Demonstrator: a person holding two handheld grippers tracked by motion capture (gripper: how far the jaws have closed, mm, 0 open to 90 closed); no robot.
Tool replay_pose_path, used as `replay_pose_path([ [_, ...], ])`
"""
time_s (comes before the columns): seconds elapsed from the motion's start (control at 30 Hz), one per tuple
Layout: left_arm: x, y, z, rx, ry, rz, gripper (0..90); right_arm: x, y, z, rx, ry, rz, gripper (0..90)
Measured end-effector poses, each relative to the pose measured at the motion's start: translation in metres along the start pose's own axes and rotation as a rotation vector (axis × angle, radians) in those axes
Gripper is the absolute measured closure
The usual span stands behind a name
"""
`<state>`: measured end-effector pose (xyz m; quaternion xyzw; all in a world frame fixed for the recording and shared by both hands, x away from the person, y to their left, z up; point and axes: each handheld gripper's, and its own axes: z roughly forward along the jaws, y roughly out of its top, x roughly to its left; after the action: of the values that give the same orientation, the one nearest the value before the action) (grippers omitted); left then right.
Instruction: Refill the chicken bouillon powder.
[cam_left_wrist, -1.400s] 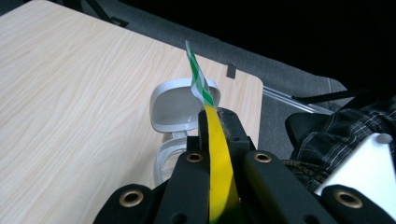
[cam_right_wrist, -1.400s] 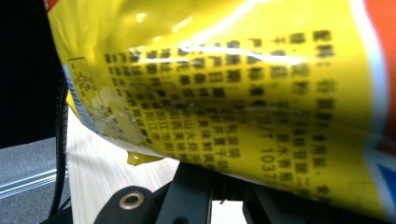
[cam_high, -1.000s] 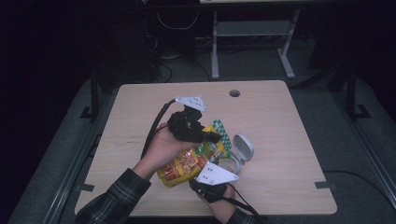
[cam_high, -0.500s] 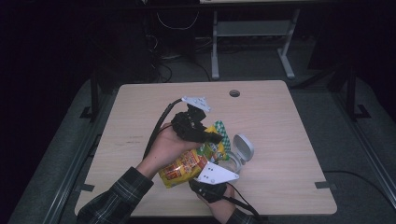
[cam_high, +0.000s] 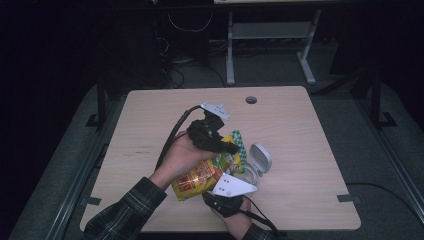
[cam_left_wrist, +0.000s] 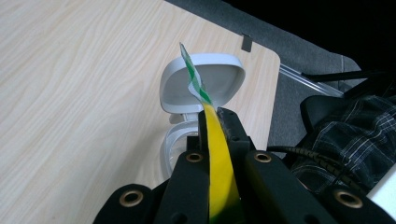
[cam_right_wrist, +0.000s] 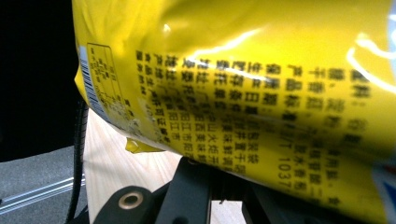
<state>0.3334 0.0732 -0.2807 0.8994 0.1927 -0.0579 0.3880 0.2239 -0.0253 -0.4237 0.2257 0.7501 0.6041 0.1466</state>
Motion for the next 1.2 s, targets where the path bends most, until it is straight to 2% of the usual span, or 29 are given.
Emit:
replay_pose_path([
  [0.23, -0.002, 0.002, 0.007, 0.04, 0.021, -0.008, 90.0, 0.001, 0.0, 0.0, -0.001, 0.003, -0.004, 90.0],
  [0.4, -0.002, 0.003, 0.003, 0.028, 0.021, -0.003, 90.0, 0.001, 0.001, 0.0, -0.011, 0.002, -0.012, 90.0],
  [0.57, -0.002, 0.005, 0.009, 0.051, 0.031, -0.02, 90.0, 0.001, -0.001, -0.001, -0.017, 0.007, 0.009, 90.0],
  [0.93, -0.001, 0.01, 0.015, 0.084, 0.039, -0.038, 90.0, -0.002, -0.001, -0.002, -0.032, 0.018, 0.022, 90.0],
  [1.2, -0.003, 0.016, 0.019, 0.113, 0.046, -0.031, 90.0, -0.003, -0.001, -0.003, -0.046, 0.016, 0.025, 90.0],
])
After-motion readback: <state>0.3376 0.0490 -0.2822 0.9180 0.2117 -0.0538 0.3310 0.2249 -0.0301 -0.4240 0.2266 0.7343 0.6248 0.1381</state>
